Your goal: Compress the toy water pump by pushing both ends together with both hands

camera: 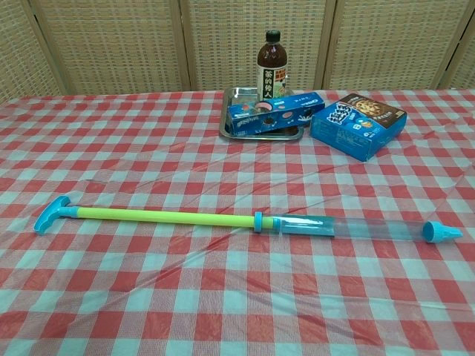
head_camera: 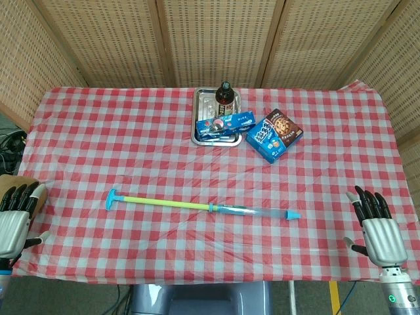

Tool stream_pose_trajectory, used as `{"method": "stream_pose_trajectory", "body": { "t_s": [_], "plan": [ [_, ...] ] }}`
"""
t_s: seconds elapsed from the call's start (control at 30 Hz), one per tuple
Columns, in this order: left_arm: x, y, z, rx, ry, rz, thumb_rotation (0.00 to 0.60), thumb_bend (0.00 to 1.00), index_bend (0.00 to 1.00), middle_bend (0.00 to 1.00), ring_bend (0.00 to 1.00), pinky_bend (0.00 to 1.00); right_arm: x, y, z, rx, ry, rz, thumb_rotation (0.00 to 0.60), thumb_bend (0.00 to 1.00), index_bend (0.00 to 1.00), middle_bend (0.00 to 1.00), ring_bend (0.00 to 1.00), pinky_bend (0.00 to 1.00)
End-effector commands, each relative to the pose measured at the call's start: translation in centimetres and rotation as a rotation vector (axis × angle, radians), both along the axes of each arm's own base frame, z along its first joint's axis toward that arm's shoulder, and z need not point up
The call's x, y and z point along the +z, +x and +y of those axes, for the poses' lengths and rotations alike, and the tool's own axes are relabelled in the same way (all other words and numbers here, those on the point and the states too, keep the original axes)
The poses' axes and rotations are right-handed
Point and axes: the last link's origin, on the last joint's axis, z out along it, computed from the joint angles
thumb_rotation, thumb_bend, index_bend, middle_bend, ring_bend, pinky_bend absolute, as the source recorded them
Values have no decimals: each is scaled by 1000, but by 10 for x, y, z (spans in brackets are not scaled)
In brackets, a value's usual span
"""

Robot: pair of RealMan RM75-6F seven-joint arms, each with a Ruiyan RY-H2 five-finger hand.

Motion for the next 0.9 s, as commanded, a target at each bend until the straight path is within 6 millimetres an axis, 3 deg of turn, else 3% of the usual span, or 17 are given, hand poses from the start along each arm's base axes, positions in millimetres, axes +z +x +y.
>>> {"method": "stream_pose_trajectory", "body": {
  "t_s": [0.03,0.9],
  "plan": [
    [0,1,0,-2,-1,2,600,90,0,0,0,0,0,0,1,1,2,3,600,77,0,0,0,0],
    [-4,4,1,-3,-20,-3,600,95,0,0,0,0,-8,4,2,8,9,23,600,76,0,0,0,0]
  ]
}}
